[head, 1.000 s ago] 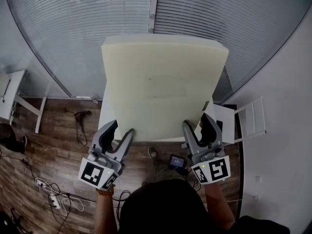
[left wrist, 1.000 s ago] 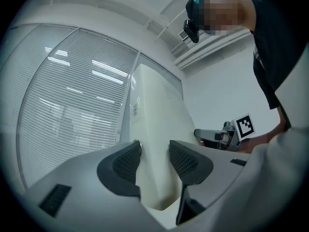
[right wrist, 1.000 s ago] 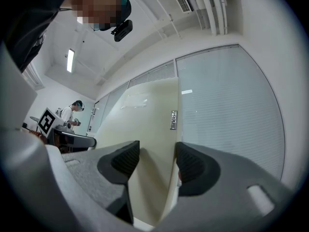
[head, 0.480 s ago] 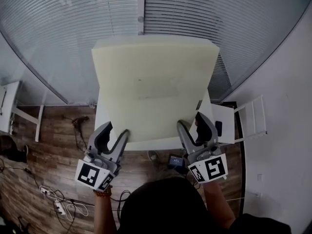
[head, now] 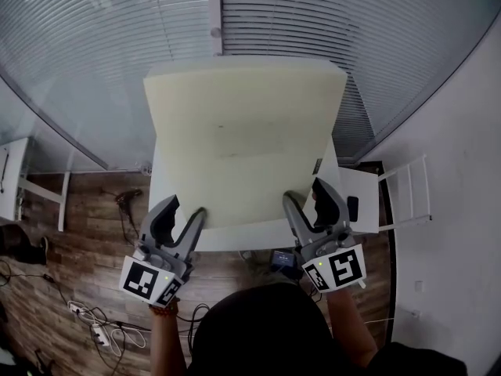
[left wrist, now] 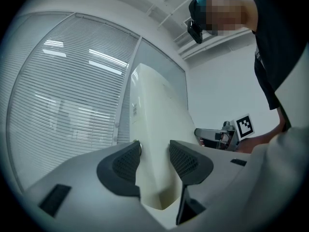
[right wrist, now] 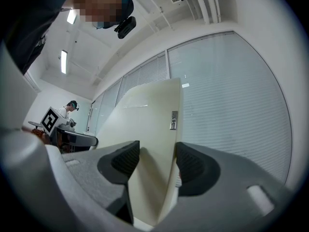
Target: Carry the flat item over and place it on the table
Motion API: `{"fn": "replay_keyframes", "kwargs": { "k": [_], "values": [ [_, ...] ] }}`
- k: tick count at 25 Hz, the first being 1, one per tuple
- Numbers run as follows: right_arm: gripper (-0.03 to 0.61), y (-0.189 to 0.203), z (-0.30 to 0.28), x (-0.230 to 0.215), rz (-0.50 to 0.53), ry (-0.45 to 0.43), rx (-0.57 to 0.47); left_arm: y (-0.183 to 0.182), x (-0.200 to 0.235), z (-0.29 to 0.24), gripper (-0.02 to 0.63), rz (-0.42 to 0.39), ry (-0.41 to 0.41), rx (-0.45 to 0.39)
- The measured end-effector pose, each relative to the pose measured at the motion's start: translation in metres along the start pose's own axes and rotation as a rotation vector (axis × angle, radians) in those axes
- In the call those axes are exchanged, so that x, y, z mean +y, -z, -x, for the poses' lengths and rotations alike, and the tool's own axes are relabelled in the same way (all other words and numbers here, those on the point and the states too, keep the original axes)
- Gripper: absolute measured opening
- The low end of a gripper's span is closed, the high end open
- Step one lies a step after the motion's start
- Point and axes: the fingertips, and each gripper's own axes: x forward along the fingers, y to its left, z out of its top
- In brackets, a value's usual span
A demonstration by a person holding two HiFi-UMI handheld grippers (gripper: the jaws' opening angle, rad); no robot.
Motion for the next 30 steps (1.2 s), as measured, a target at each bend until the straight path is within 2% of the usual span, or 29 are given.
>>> {"fn": "replay_keyframes", "kwargs": {
  "k": [5, 21, 30],
  "values": [
    [0.232, 0.000, 0.000, 0.001, -0.005, -0.011, -0.001, -0.002, -0.001, 0.002, 0.193, -0.017, -0.005, 0.004],
    [0.229, 0.008, -0.004, -0.002, 0.002, -0.033, 0.012, 0.006, 0.002, 0.000, 0.193, 0.005, -0.027, 0.018],
    [0.227, 0.031, -0.023, -0.035, -0.021, -0.033, 0.047, 0.022, 0.008, -0.038, 0.193, 0.024, -0.029, 0.042]
  ]
}}
